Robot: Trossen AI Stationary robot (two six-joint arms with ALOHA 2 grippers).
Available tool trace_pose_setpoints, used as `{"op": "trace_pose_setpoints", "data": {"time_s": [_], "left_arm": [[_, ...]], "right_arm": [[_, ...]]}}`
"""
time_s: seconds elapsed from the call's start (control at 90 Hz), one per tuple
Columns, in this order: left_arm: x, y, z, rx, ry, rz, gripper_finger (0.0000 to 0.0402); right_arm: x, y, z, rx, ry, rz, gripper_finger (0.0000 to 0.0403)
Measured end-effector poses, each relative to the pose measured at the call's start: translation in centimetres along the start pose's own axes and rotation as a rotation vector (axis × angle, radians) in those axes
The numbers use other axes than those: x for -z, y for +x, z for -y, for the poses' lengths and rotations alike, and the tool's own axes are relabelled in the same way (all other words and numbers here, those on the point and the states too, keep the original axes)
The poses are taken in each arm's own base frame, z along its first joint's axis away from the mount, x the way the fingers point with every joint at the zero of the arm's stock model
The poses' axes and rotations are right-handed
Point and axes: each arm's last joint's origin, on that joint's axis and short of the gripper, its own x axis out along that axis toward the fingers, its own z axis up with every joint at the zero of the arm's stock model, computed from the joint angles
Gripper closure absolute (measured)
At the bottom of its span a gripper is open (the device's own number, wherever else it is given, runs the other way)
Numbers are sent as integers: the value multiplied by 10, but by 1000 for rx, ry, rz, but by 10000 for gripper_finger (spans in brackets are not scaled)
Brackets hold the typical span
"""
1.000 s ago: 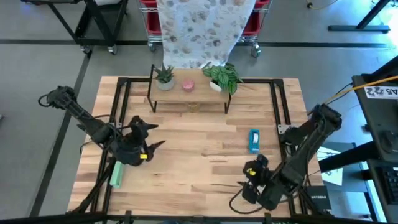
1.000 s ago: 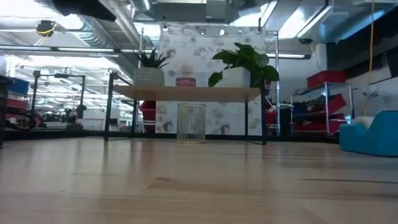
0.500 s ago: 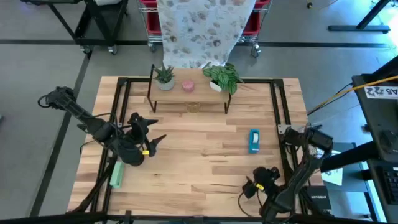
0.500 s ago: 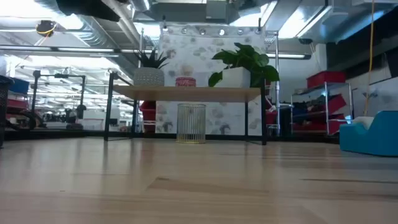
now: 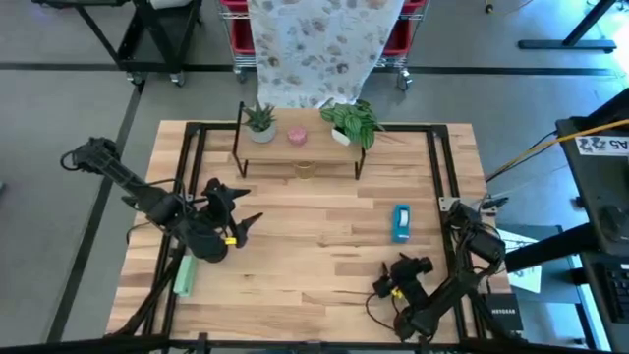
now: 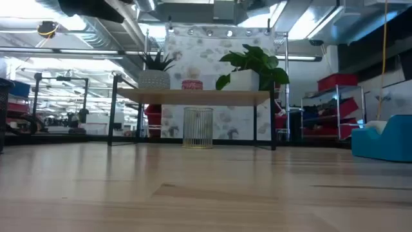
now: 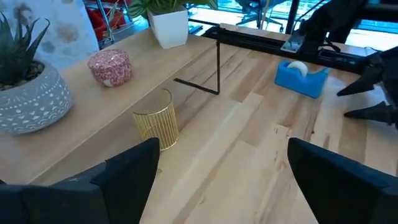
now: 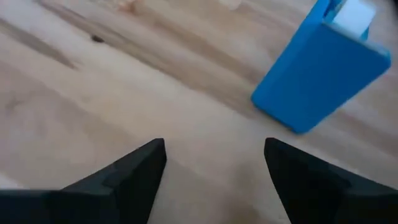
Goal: Stock shelves
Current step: Move the blue tape dispenser under the desk shelf
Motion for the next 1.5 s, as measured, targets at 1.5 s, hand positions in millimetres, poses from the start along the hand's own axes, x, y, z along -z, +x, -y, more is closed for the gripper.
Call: {"op": "trace_pose_setpoints", "data": {"time_s": [1.5], "left_arm": [[0, 2, 0, 25, -37, -31, 66]], "right_arm": [[-28, 7, 63, -121, 136, -190, 12]]}}
